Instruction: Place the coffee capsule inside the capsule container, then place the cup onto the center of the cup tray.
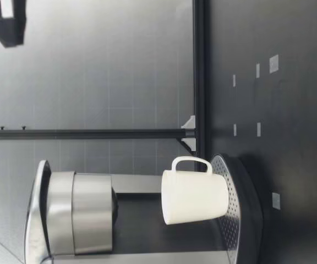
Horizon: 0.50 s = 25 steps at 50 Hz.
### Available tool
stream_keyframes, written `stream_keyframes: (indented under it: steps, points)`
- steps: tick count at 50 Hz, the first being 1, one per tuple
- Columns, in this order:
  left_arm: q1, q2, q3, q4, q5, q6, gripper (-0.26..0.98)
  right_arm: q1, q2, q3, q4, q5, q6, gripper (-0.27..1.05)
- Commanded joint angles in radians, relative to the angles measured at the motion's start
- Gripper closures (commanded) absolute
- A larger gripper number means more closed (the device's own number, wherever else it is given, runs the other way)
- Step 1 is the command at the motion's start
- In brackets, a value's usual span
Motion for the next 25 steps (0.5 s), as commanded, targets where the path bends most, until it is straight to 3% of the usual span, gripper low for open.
stream_keyframes:
  steps: [1,25]
  points:
    - [0.003,-0.017,-0.009,-0.002,-0.008,0.002,0.62,0.006,-0.025,-0.009,-0.003,-0.018,0.0,0.4]
    - [0.003,-0.064,-0.003,-0.003,-0.008,0.002,0.62,0.006,-0.031,-0.009,-0.005,-0.021,-0.002,0.4]
